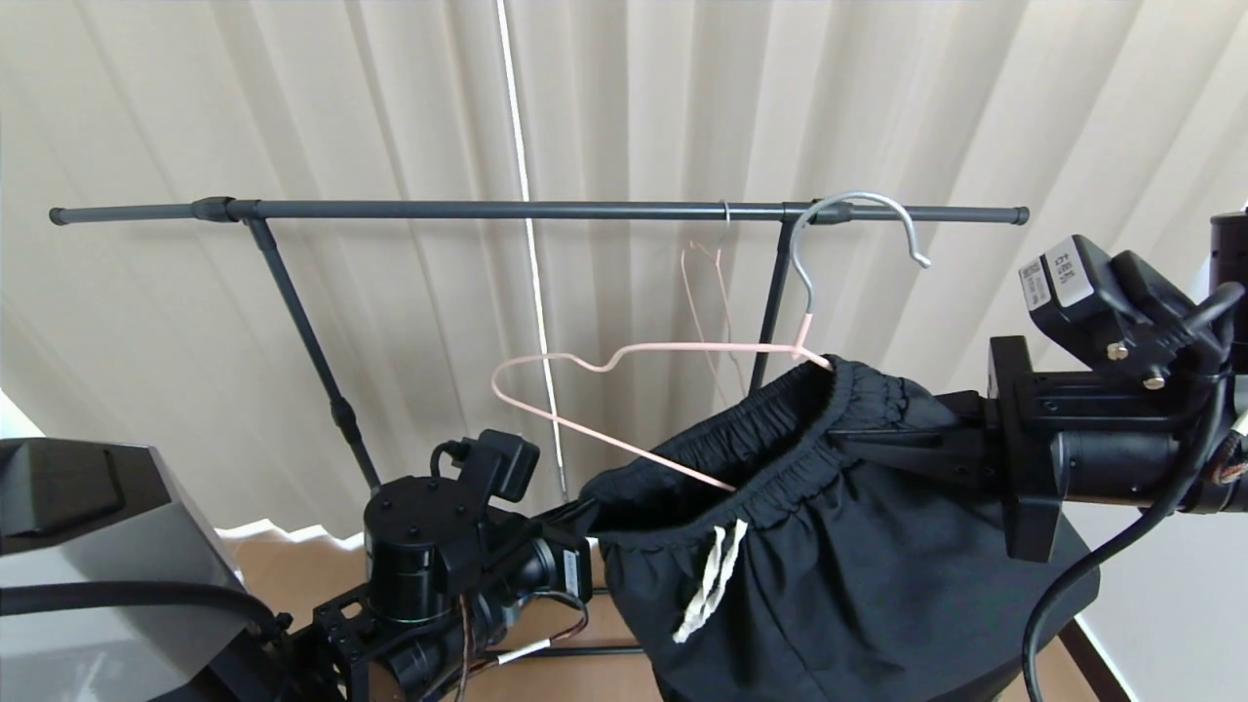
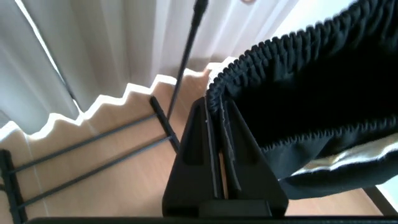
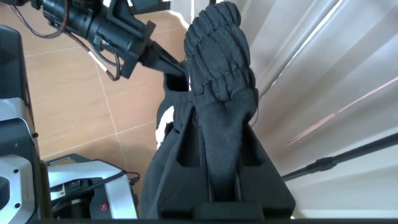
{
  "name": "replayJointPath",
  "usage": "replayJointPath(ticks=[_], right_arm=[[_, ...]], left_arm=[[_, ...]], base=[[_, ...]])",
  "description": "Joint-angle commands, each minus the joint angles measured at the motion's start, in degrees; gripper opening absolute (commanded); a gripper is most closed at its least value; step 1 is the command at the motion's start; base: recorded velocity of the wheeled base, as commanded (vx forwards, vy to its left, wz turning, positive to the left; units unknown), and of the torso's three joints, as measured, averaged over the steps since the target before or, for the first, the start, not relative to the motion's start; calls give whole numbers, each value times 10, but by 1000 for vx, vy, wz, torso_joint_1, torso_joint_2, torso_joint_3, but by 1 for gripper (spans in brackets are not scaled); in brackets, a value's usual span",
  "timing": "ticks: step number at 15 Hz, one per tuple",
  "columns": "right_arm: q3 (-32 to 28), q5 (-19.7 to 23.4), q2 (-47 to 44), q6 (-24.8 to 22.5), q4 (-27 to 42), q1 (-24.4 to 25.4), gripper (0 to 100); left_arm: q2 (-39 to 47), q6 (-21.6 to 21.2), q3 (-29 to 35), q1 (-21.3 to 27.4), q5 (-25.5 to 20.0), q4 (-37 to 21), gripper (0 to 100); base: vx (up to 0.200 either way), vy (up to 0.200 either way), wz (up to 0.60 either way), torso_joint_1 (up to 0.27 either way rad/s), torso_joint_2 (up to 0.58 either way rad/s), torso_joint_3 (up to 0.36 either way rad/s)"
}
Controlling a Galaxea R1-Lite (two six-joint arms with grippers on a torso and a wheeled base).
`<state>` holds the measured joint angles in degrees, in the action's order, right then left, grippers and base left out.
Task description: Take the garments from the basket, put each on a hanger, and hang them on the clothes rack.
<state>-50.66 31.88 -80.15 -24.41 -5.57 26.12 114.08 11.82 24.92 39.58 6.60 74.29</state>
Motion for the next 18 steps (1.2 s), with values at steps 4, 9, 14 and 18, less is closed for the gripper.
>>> replayJointPath(ticks=[4, 9, 14, 18], right_arm=[[9, -2, -20, 0, -14, -12, 0], [14, -2, -34, -6, -15, -21, 0], [37, -2, -50, -81, -15, -41, 0], [54, -2, -55, -109, -14, -47, 0]], left_arm=[[-6, -19, 7, -24, 15, 22, 0], [-16, -19, 30, -63, 21, 21, 0], [-18, -20, 44, -86, 21, 20, 0], [-28, -21, 48, -104, 22, 18, 0]], base=[[0, 0, 0, 0, 0, 0], [0, 0, 0, 0, 0, 0], [0, 0, 0, 0, 0, 0], [0, 0, 0, 0, 0, 0]])
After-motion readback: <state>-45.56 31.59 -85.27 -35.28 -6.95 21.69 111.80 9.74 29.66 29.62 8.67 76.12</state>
